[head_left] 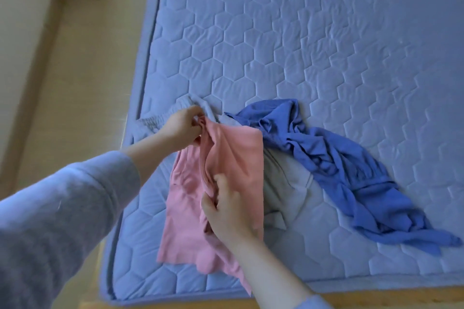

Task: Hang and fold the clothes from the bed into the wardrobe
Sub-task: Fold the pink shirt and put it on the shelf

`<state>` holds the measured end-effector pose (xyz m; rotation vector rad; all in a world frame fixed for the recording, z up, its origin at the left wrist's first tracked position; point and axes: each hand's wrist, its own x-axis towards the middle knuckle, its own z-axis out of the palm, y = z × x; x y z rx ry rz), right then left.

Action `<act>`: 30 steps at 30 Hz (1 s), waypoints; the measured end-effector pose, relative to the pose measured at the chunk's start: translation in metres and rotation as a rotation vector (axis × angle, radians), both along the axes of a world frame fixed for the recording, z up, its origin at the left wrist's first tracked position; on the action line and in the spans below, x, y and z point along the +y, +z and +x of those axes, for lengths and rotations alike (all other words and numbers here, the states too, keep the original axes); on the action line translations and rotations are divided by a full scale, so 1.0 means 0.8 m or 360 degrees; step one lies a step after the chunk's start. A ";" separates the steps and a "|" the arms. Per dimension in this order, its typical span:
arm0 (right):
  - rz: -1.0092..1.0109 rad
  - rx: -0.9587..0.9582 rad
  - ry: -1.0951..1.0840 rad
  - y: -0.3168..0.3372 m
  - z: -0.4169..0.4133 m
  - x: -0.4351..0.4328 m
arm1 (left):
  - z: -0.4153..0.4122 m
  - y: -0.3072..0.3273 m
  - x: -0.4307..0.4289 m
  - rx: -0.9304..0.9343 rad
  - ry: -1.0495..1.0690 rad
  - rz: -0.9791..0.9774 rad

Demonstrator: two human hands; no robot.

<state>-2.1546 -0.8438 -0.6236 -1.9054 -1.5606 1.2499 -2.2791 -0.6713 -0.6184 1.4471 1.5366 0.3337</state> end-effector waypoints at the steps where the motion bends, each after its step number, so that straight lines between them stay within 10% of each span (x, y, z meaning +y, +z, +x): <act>1: -0.0015 -0.0029 0.0024 -0.004 -0.015 0.004 | -0.013 -0.007 -0.001 0.0003 0.0085 -0.0034; 9: -0.0163 -0.0274 0.0104 -0.054 -0.078 0.021 | -0.071 -0.059 -0.013 -0.0439 0.0671 -0.0689; 15: -0.0049 -0.0391 0.0061 -0.063 -0.086 0.017 | -0.049 -0.070 -0.012 0.0188 0.0221 -0.0139; 18: 0.0037 -0.0339 -0.0130 -0.061 -0.092 0.023 | -0.036 -0.067 -0.002 0.0048 0.0261 0.0106; 30: -0.0295 -0.0810 0.0321 -0.070 -0.054 0.019 | -0.065 -0.105 -0.022 0.0104 0.0477 -0.0353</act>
